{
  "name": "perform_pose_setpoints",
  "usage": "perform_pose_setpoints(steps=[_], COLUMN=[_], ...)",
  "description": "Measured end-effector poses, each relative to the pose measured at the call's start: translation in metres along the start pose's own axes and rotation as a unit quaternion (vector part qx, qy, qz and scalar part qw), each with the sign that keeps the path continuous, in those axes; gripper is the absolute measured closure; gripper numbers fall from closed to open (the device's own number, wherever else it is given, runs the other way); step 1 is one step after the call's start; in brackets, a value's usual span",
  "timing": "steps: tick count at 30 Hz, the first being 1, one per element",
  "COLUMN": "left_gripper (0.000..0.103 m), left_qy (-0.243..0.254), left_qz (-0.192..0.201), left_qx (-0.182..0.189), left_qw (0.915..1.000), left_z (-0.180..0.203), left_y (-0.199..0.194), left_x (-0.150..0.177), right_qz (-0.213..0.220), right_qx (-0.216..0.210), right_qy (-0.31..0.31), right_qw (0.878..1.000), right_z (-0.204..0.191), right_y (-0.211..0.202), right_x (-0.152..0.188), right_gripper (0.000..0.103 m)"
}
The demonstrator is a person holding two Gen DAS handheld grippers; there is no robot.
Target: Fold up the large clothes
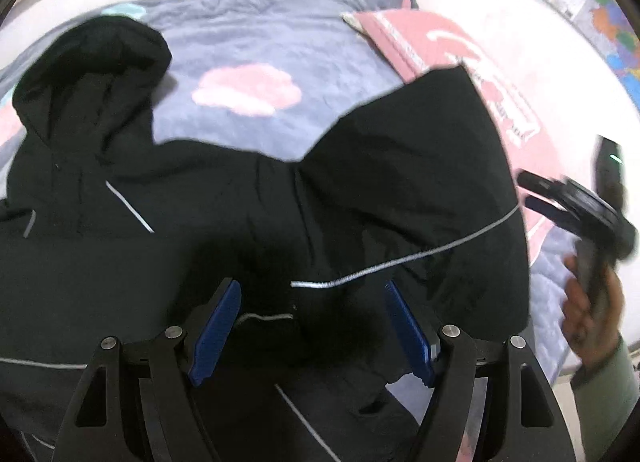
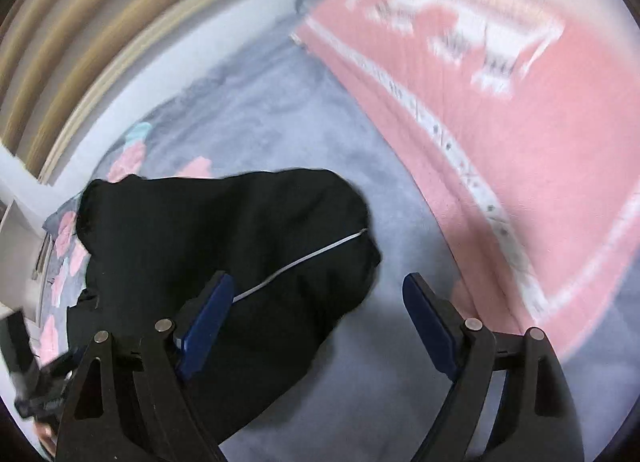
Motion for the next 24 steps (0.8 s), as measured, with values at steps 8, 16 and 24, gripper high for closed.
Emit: perform_pose_setpoints(steps=[8, 16, 24], left_gripper=[0.027, 0.027, 0.027], left_qy=[-0.008, 0.017, 0.045], left_qz=[-0.026, -0.027, -0.037], left_qx=[-0.035, -0.046, -0.079], left_qw=[0.999, 0.9984, 0.9951], left_z=[-0.013, -0.001, 0.001], left_y=[0.009, 0.024, 0.055], left_x=[0.02, 0.006, -0.011], right_qz=[-0.095, -0.026, 0.097], right_qx=[-0.094, -0.036, 0.082], right_qy=[0.093, 0.002, 0.027], right_qw=[0.987, 0.999, 0.992], right_z=[0.034, 0.019, 0.105], right_y=[0.106, 0.038, -0.111], right_x=[-0.012, -0.008, -0.012], right_gripper=[0.02, 0.058, 0.058])
Point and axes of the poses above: each gripper's, at about its wrist camera, not at the fingertips, and y roughly the way its jaws point, z to its right, x to its underside, the point moved 6 cm from there along y, roughly the way its jaws point, and after that the axes turned 7 degrees about y, right-handed, at the moved point
